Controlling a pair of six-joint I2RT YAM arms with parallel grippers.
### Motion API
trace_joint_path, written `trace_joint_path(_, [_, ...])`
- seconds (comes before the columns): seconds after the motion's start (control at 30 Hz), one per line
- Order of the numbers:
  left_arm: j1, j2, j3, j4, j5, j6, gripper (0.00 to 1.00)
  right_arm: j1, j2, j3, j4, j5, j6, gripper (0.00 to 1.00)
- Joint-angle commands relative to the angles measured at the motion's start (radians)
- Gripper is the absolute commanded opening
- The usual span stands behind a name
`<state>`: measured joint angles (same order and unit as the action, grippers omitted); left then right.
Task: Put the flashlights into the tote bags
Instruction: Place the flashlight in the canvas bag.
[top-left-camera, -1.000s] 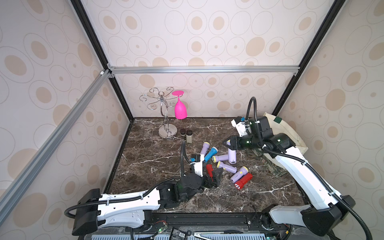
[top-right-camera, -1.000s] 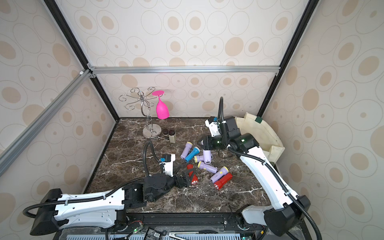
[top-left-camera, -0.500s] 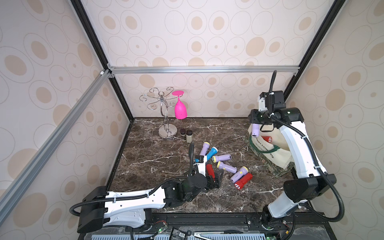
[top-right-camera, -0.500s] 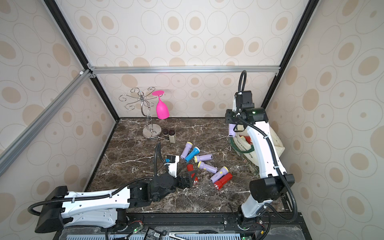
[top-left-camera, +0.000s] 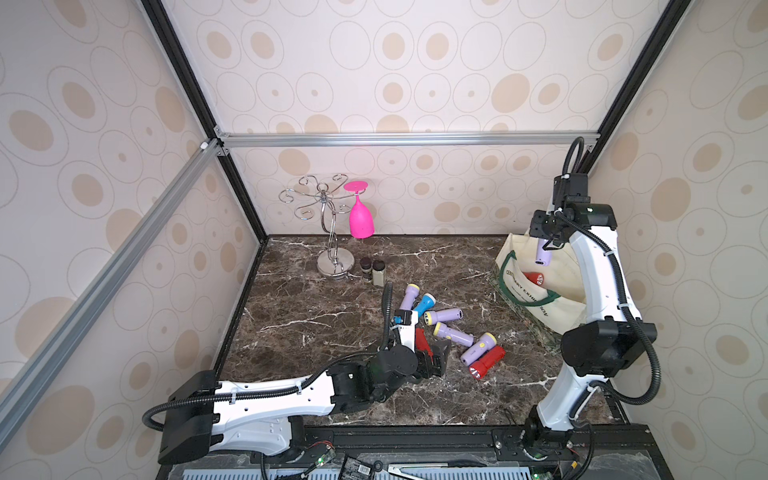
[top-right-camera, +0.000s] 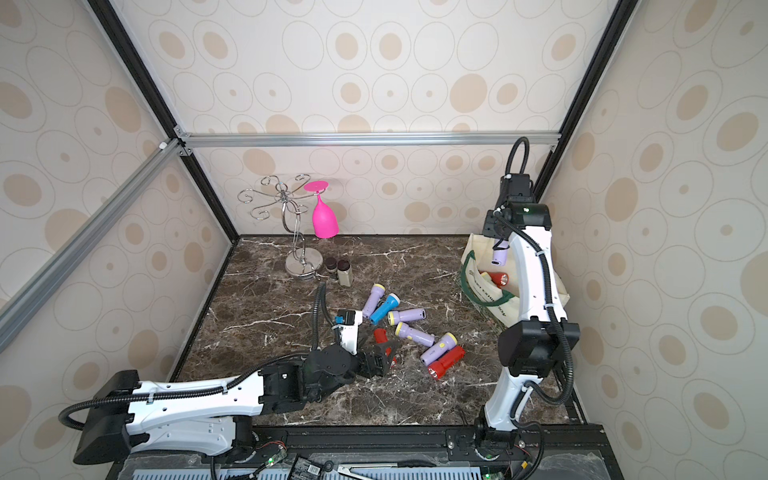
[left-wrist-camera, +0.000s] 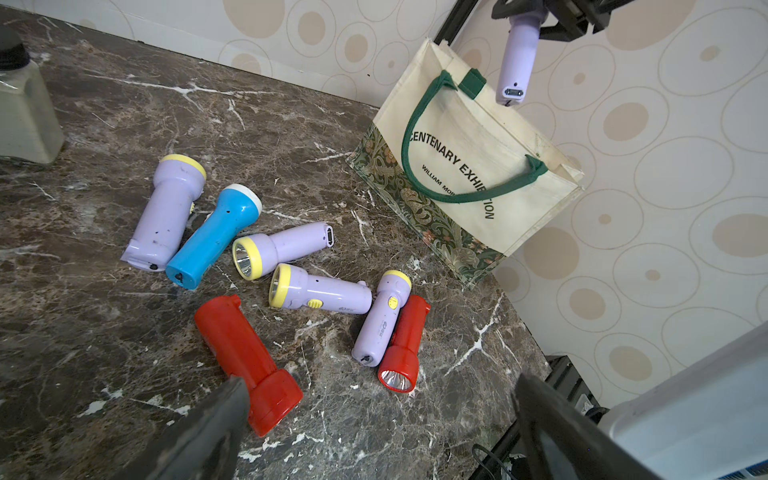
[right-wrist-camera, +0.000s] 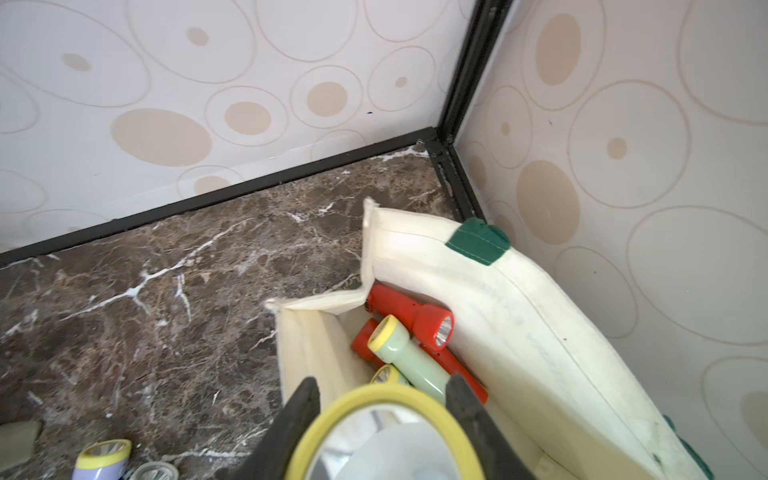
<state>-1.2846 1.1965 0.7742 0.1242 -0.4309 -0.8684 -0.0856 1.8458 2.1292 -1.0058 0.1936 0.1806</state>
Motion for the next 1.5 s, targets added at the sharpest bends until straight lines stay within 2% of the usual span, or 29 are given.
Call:
trace_joint_path(0.0, [0.01, 0.017, 0.06, -0.022, 0.004, 0.023, 1.0, -0.035, 0.028, -0.023, 0.013, 0.014, -0.003, 0.0])
trace_joint_path(0.27, [0.023, 0.049, 0.079, -0.033, 0.026, 0.033, 1.0, -0.081, 0.051, -0.108, 0.036, -0.031, 0.01, 0.0])
trace_joint_path(0.6, [0.041, 0.075, 0.1, -0.055, 0.036, 0.027, 1.0, -0.091, 0.043, -0.204, 0.077, -0.063, 0.025, 0.01])
trace_joint_path(0.7, [0.044, 0.069, 0.094, -0.073, 0.021, 0.005, 1.0, -0.092, 0.037, -0.211, 0.083, -0.074, 0.026, 0.07])
trace_joint_path(0.83, [0.048, 0.101, 0.154, -0.218, -0.037, -0.022, 1.0, -0.092, 0.026, -0.217, 0.079, -0.13, 0.034, 0.18])
trace_joint_path(0.93, [0.055, 0.101, 0.157, -0.24, -0.049, -0.047, 1.0, -0.092, 0.013, -0.238, 0.083, -0.146, 0.047, 0.27])
trace_joint_path(1.2, [0.07, 0.074, 0.103, -0.196, -0.045, -0.09, 1.0, -0.088, -0.03, -0.256, 0.091, -0.157, 0.052, 0.61])
trace_joint_path(1.47, [0.102, 0.105, 0.118, -0.178, 0.027, -0.107, 0.99, -0.034, -0.083, -0.191, 0.09, -0.148, 0.054, 0.75])
